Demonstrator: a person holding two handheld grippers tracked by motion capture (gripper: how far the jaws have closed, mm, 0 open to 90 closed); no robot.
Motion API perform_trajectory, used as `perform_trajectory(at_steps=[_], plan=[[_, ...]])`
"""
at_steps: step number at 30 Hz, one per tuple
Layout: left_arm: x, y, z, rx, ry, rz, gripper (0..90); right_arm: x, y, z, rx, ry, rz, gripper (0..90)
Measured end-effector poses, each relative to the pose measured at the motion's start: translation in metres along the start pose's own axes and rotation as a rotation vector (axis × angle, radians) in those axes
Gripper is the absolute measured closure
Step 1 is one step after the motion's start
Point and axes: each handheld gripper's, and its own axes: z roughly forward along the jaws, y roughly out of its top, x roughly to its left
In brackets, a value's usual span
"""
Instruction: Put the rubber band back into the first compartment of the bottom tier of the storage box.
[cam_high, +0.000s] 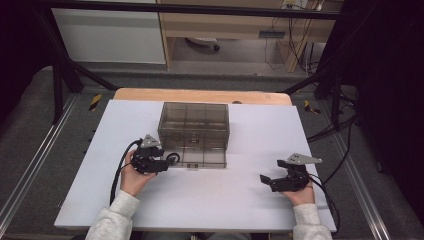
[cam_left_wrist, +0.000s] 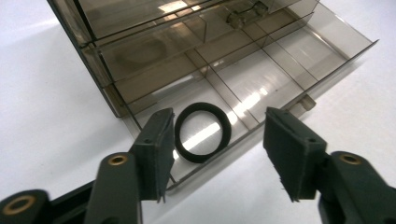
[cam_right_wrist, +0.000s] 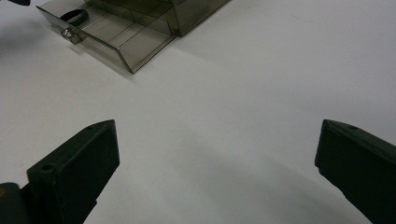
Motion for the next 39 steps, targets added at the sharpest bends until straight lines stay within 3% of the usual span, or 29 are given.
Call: perform_trajectory(at_steps=[20, 30, 39], plan=[[-0.012, -0.007, -0.001, 0.008, -0.047, 0.045, 9.5, 0.000, 0.000, 0.000, 0.002, 0.001, 0.002, 0.4], [-0.019, -0.009, 0.001, 0.028, -0.053, 0.066, 2.8, 0.000, 0.000, 0.000, 0.000, -0.001, 0.003, 0.4], [-0.025, -0.010, 0.002, 0.031, -0.071, 0.084, 2.3, 0.000, 0.000, 0.000, 0.000, -0.001, 0.004, 0.4]])
